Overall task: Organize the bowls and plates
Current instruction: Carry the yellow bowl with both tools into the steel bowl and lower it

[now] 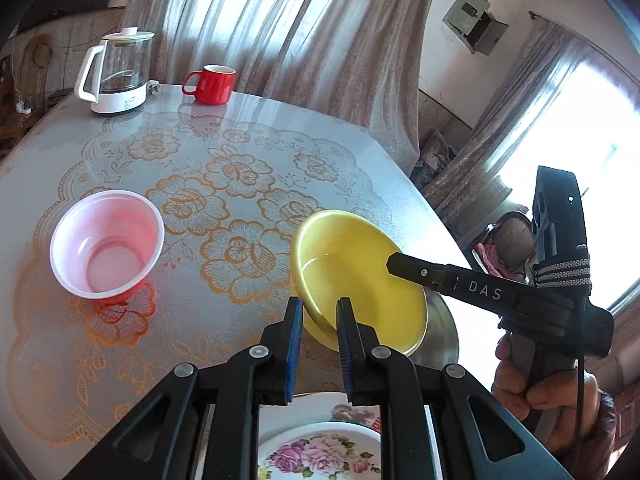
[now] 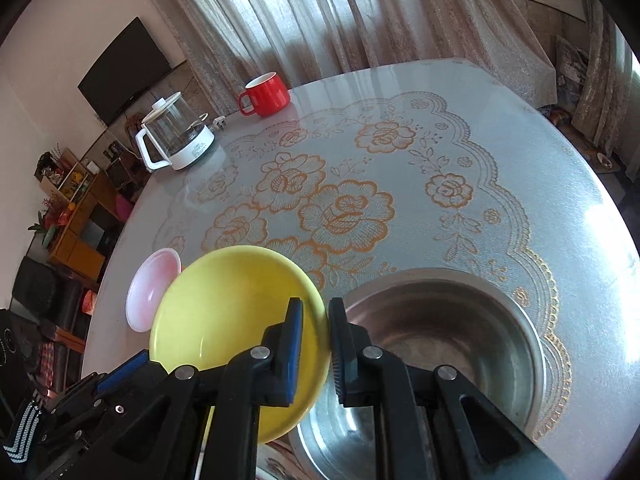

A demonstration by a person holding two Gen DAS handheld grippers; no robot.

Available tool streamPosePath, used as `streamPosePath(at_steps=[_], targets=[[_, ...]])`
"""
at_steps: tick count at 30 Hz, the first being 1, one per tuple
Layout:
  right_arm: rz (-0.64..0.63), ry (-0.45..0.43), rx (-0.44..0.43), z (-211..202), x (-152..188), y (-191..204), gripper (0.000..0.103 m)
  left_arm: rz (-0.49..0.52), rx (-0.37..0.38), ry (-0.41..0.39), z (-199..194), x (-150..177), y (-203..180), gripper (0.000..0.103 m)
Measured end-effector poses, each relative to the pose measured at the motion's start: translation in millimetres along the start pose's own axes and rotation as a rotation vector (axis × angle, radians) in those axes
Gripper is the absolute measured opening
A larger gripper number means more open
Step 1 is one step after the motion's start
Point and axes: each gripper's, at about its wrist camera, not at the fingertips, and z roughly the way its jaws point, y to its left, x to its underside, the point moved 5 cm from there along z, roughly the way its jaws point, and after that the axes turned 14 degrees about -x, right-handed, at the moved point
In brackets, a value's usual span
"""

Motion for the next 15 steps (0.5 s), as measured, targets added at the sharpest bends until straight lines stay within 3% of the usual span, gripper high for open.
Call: streamPosePath(at_steps=[15], targets=[[0.095, -0.047, 0.059, -51, 34, -56, 0.012, 0.092, 0.027, 0.051, 14, 26, -57, 0.017]])
